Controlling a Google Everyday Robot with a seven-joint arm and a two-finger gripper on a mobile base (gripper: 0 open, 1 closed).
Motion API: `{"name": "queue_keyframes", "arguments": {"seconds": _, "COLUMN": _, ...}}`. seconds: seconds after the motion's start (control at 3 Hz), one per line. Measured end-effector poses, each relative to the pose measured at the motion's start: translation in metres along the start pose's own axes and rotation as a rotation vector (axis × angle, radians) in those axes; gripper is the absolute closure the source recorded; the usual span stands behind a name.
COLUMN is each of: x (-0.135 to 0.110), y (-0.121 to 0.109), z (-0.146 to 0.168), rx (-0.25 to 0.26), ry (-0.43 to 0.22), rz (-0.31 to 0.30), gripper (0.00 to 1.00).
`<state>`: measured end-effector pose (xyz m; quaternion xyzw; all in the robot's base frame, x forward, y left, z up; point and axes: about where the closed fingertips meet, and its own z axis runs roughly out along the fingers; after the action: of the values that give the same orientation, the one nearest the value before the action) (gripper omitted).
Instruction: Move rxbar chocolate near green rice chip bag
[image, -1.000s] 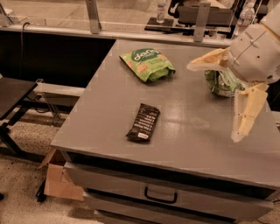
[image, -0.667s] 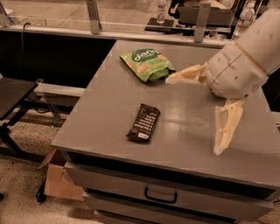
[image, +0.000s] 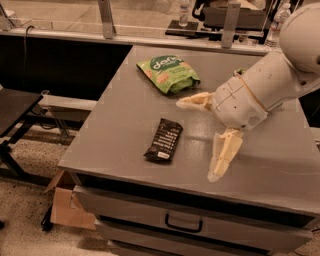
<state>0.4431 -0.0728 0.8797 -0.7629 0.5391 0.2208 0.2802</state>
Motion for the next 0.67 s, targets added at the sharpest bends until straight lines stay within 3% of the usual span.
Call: {"name": "queue_keyframes", "arguments": {"seconds": 0.67, "x": 0.004, "y": -0.017, "z": 0.023, "rx": 0.039, "ry": -0.040, "rz": 0.129, "gripper": 0.00}}
